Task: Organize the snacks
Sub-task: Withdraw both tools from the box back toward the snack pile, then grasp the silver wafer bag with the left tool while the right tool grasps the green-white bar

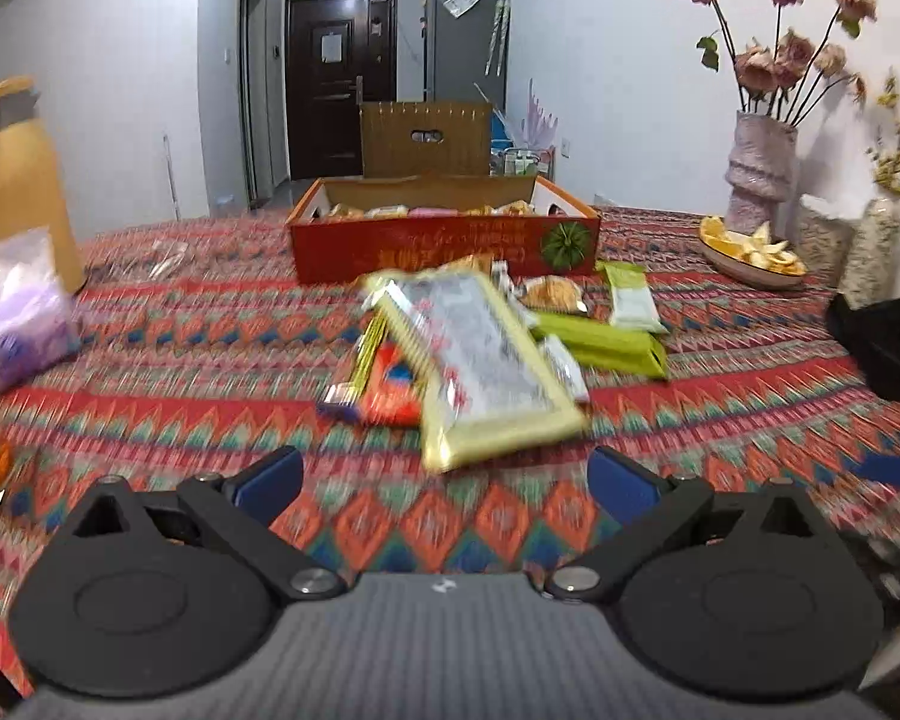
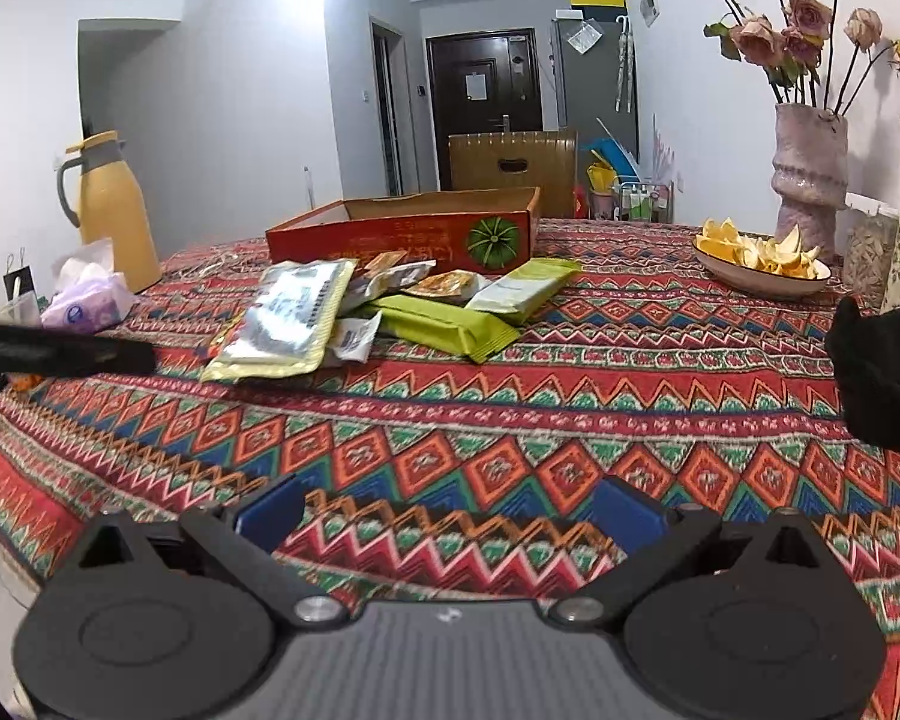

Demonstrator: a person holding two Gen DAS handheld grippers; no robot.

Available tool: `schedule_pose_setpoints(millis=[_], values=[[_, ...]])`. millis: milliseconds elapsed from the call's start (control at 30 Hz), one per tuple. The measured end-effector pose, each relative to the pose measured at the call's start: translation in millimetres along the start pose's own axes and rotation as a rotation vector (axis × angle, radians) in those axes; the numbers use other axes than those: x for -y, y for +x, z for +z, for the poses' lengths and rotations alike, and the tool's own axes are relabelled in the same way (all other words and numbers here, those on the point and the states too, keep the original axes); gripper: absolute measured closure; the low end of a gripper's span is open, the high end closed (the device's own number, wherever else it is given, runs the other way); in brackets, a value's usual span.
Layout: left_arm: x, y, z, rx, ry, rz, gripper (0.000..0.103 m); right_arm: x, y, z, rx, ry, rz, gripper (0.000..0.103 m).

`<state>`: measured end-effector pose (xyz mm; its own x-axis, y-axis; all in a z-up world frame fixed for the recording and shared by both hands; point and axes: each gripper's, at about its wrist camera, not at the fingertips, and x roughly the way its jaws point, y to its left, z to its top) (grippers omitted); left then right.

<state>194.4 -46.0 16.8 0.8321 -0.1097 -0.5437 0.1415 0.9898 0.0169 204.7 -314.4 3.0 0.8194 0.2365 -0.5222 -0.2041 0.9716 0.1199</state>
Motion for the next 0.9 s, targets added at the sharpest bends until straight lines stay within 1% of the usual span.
schedule_pose_setpoints(millis=[67,167,267,333,367,400,433,533,633,700,767,833,900], values=[[8.3,27.6,14.9,0.004,0.008,0.026,0.000,4.5,6.8,5.3,-0.001,0.001,-0.018,0.000],[15.4,67.5,32.5,-0.009,0.009,0.031,0.000,12.0,15.4,13.3,0.001,0.014,-0.029,0.000],[22.8,104.4,43.8,-0.012,0.047,0.027,0.000,21.6,24.7,22.4,0.000,0.030,-0.042,0.000],[26.3,127.1,47.8,-0.032,0.075,0.032,0.001,27.1,31.2,29.1,-0.001,0.034,-0.055,0.000],[26.5,137.6,49.2,-0.048,0.088,0.046,0.004,29.7,35.1,33.5,-0.002,0.032,-0.063,0.000],[25.3,142.4,50.0,-0.054,0.093,0.054,0.017,31.8,38.6,37.8,-0.003,0.028,-0.069,0.000],[23.3,143.0,50.1,-0.049,0.092,0.055,0.030,33.6,42.7,43.0,-0.003,0.024,-0.076,0.000],[13.6,137.3,47.2,-0.033,0.096,0.043,0.047,37.8,56.9,60.0,0.003,0.006,-0.073,0.000],[-2.4,126.7,43.7,-0.044,0.062,0.006,0.051,40.1,83.1,80.9,-0.008,-0.019,-0.057,0.000],[-13.8,115.7,41.1,-0.026,0.035,-0.027,0.051,41.5,105.6,96.7,-0.016,-0.024,-0.048,0.002],[-23.9,106.4,39.7,-0.010,0.008,-0.030,0.051,44.3,132.5,111.9,-0.028,0.002,-0.020,0.004],[-32.4,98.9,39.2,0.009,-0.011,-0.041,0.051,49.8,161.8,124.3,-0.036,0.053,0.013,0.012],[-41.7,91.1,40.1,0.025,-0.028,-0.037,0.051,49.9,195.1,134.8,-0.079,0.067,0.003,0.022]])
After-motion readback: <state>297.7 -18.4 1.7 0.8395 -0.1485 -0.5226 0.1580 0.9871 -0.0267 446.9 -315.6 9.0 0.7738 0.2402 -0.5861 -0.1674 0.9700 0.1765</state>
